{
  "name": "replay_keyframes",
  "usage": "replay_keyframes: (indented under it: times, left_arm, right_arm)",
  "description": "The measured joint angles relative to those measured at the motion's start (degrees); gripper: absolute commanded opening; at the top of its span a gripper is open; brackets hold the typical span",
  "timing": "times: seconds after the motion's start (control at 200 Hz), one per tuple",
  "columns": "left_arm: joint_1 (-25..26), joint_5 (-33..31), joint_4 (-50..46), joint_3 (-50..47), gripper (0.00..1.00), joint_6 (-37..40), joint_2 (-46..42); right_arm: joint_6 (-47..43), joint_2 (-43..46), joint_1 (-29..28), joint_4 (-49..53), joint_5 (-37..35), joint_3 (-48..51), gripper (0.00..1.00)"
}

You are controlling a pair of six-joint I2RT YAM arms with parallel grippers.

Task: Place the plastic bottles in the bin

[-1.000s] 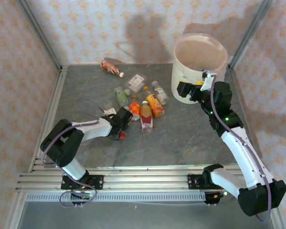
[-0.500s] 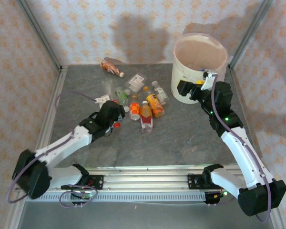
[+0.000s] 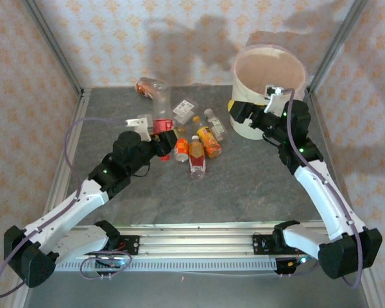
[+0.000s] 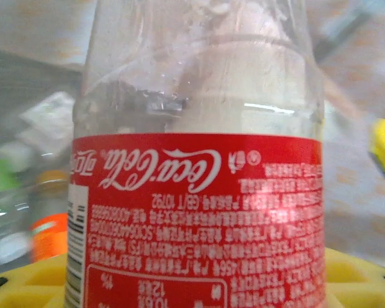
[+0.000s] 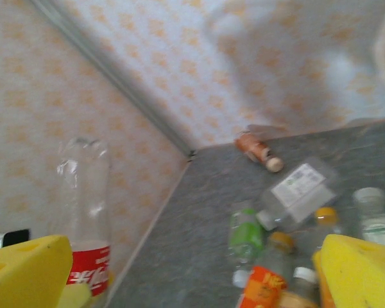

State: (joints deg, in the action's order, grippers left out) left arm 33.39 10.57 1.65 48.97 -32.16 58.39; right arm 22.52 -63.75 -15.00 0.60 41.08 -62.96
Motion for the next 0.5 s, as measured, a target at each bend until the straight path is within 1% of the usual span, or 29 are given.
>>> replay_keyframes:
  times: [0.11, 0.27, 0.39, 0.5]
  left_arm:
    - [0.9, 8.4, 4.2, 3.4, 0.38, 1.7, 2.5]
    - [1.1, 18.4, 9.7, 6.1, 0.37, 2.7, 4.4]
    - [1.1, 23.8, 11.4, 8.3, 0.37, 2.7, 5.8]
    - [1.1, 26.8, 12.5, 8.8, 0.37, 2.7, 6.4]
  right_arm:
    - [2.8, -1.4, -1.0, -0.5, 3.2, -3.8, 0.99]
    - [7.8, -3.5, -2.3, -3.1, 6.9, -9.0, 0.99]
    - [9.6, -6.2, -3.7, -5.0, 11.0, -12.9, 0.99]
    - [6.3, -7.0, -6.9, -4.7, 14.3, -13.3, 0.99]
